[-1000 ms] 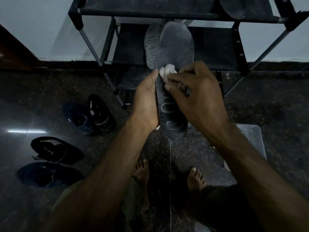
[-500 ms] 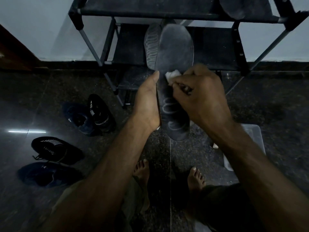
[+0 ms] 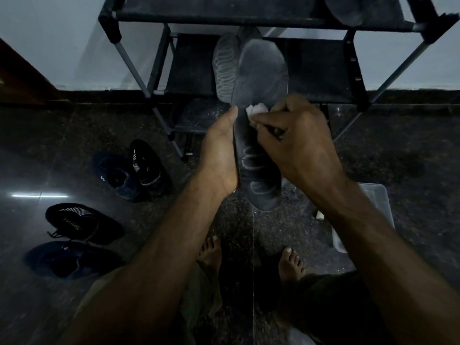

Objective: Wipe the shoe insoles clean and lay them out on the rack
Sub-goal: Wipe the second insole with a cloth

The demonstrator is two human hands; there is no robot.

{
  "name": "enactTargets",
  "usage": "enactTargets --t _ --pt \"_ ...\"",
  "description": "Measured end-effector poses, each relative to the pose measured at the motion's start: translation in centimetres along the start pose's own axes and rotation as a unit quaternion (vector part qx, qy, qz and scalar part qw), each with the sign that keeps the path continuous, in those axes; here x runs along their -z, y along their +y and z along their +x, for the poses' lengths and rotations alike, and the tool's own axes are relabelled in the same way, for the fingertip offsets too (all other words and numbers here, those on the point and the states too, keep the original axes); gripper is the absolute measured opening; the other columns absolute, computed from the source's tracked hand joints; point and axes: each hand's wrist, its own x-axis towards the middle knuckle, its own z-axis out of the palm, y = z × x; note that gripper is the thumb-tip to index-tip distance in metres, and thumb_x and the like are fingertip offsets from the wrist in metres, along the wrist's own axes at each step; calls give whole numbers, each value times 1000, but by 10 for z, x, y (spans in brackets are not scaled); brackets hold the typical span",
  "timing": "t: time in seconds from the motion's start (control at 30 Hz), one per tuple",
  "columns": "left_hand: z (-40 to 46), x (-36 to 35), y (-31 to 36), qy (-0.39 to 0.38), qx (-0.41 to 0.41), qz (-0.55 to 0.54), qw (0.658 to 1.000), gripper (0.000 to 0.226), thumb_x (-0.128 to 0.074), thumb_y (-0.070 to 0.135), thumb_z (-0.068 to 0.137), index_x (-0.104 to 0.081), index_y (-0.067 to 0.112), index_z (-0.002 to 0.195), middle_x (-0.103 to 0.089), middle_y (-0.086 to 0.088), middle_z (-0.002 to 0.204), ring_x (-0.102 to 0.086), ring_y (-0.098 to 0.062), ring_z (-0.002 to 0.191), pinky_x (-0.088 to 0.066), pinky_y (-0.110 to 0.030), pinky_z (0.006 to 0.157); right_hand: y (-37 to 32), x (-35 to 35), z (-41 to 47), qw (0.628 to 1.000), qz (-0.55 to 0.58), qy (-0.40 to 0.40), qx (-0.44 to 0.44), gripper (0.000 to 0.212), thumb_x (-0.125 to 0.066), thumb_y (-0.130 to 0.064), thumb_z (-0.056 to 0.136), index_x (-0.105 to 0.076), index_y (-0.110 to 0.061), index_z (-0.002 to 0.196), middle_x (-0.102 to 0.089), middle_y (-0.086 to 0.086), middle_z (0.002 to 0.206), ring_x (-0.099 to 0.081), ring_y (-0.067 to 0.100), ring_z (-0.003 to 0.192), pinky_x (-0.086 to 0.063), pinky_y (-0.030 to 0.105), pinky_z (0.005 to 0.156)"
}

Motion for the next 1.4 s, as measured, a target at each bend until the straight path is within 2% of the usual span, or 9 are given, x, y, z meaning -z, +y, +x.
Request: enactTargets --t 0.27,0.37,0.47,0.63,0.87,0.97,1.13,1.3,1.4 --pt "-2 2 1 36 -29 43 998 44 -37 32 102 -66 -1 107 -72 -18 99 -72 -27 90 -58 -33 81 -9 3 -1 991 33 -127 38 16 -67 -17 89 -76 -17 102 -58 0 83 -55 10 72 -47 24 62" --pt "-1 1 2 13 -21 26 999 43 -34 32 103 -67 6 98 -73 -11 87 -71 -20 76 -59 -29 71 -3 5 1 997 11 -70 -3 15 -66 -22 90 -76 -16 101 -58 1 84 -56 14 74 -49 26 64" --pt "1 0 -2 22 -24 24 999 42 -36 35 102 -65 4 106 -68 -14 99 -67 -23 87 -56 -31 79 -2 4 0 999 21 -35 -35 16 -66 -19 91 -75 -13 102 -59 3 86 -58 14 77 -45 15 67" --pt "3 5 -5 54 -47 49 996 43 -39 35 101 -66 3 112 -67 -21 114 -68 -30 103 -55 -37 90 -12 -1 -4 994 33 -99 29 16 -64 -16 91 -75 -14 102 -60 5 84 -58 15 74 -52 31 64" --pt "3 3 -1 21 -36 14 999 41 -36 34 102 -66 6 102 -69 -10 92 -67 -20 81 -56 -29 74 3 4 -1 999 -11 -29 -5 15 -66 -18 90 -76 -10 98 -60 7 85 -58 18 75 -54 38 66" --pt "4 3 -2 31 -46 20 998 42 -38 34 102 -66 4 107 -69 -10 94 -66 -21 85 -56 -31 76 3 4 -1 1000 8 -16 -19 15 -66 -18 90 -76 -10 97 -60 7 85 -58 17 74 -54 35 65" --pt "2 5 2 37 -42 9 998 44 -34 34 103 -66 3 107 -72 -13 93 -71 -22 79 -60 -30 70 -5 2 -2 990 34 -132 22 15 -68 -17 88 -76 -15 100 -60 4 85 -57 14 74 -52 33 64" --pt "3 6 4 41 -60 35 997 44 -36 35 102 -67 4 109 -71 -15 101 -70 -25 87 -58 -35 79 4 12 2 986 134 -27 -97 14 -72 -21 86 -75 -16 100 -65 0 91 -61 3 77 -46 10 67" --pt "4 7 4 47 -68 48 995 43 -37 34 101 -68 5 102 -72 -13 93 -70 -24 81 -58 -34 74 7 13 3 982 146 -7 -123 14 -72 -21 86 -73 -15 99 -65 -4 94 -63 0 81 -48 10 72"
